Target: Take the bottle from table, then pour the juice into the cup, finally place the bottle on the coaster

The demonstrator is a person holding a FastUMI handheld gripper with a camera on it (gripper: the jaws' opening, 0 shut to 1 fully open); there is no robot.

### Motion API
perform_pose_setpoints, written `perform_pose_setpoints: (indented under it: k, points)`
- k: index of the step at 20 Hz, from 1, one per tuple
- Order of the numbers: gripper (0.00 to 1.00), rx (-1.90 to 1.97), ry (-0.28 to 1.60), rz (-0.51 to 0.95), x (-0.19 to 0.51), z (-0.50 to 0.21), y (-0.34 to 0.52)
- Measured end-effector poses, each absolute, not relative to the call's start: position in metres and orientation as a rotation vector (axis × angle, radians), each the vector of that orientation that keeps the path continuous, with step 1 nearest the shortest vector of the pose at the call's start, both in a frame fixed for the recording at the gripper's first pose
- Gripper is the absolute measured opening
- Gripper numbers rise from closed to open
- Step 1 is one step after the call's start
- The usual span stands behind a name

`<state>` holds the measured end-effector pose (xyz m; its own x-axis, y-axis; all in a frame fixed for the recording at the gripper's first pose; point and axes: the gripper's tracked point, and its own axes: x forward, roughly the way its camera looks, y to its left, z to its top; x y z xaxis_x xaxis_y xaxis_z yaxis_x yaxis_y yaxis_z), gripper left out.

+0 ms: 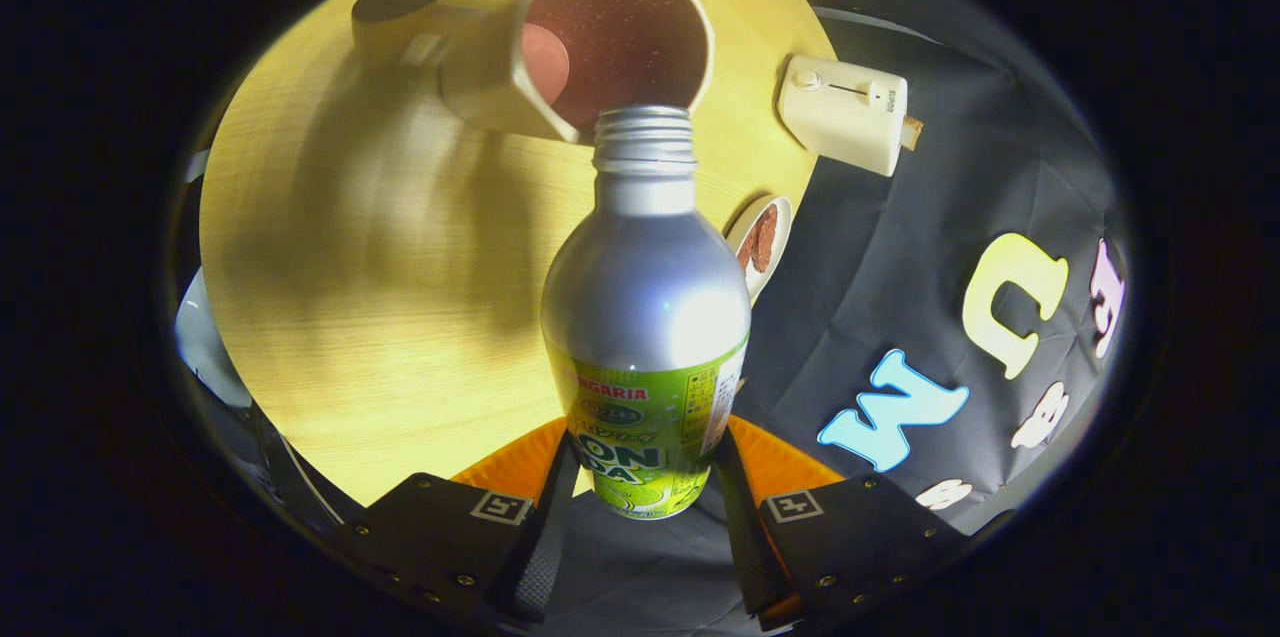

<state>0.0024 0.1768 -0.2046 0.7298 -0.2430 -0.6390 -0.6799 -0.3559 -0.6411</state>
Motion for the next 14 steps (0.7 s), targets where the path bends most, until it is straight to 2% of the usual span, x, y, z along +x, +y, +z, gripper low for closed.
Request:
perform_pose_setpoints:
  k: [14]
  points:
    - [0.70, -1.989, 0.727, 0.549, 0.004, -0.193, 0.182]
